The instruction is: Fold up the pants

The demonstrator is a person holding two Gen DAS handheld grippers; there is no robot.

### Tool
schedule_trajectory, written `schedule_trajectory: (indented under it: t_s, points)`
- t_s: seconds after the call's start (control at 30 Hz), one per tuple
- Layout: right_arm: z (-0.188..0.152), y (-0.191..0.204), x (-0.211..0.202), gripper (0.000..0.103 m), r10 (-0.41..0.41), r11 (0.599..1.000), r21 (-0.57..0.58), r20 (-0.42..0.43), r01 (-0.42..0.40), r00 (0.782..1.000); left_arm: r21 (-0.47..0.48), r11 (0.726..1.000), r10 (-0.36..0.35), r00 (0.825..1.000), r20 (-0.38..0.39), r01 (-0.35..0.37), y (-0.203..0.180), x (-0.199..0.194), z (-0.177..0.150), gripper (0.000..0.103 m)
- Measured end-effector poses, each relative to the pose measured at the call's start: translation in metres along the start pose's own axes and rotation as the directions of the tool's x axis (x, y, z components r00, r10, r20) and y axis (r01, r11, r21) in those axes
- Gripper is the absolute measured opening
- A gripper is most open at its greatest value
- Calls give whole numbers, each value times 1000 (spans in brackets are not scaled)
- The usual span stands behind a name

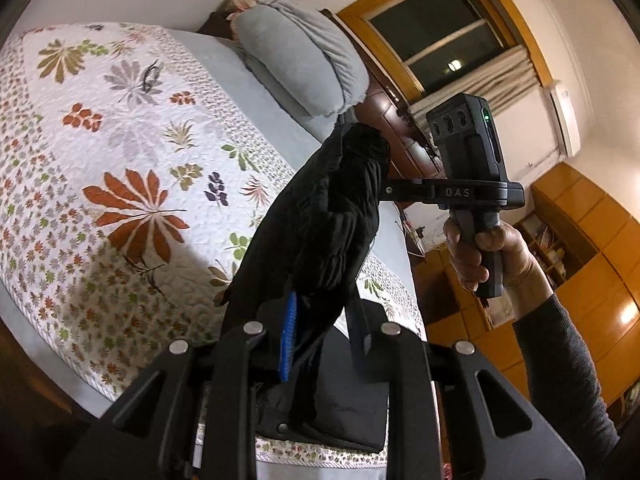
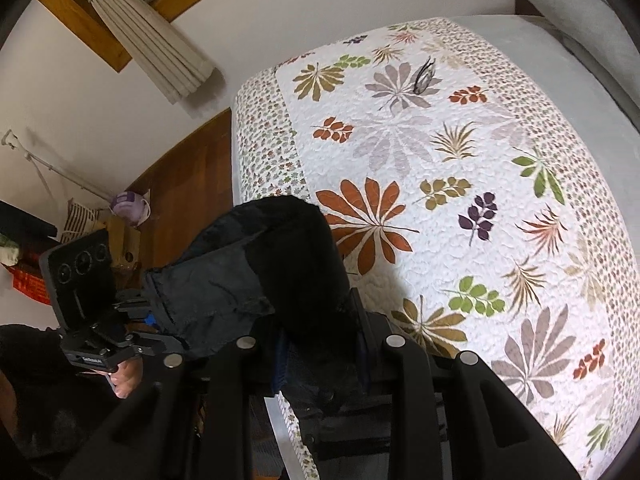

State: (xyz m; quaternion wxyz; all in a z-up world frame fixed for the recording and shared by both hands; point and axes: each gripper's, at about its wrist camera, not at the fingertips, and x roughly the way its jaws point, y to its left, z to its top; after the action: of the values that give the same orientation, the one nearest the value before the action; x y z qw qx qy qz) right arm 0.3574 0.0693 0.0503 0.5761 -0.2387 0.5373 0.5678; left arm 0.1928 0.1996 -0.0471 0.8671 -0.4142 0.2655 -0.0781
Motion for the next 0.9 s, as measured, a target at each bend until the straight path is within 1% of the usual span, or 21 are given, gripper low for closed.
schedule_trajectory:
  t_s: [0.17,0.43,0.9]
  points:
    - [-21,-6,-17,27,-5,1000,22,30,4,1000,34,999,-8,1000,-15,9,-19,6,-7,21]
    - [-51,-12,-37,27,-14,999,49,71,10,997,90,996,-1,999,-35,5,-45,12,-18,21]
    - [-102,-28,-66,27,-29,996,87,139,17,990,189,982,10,997,-78,5,-91,30,-40,21]
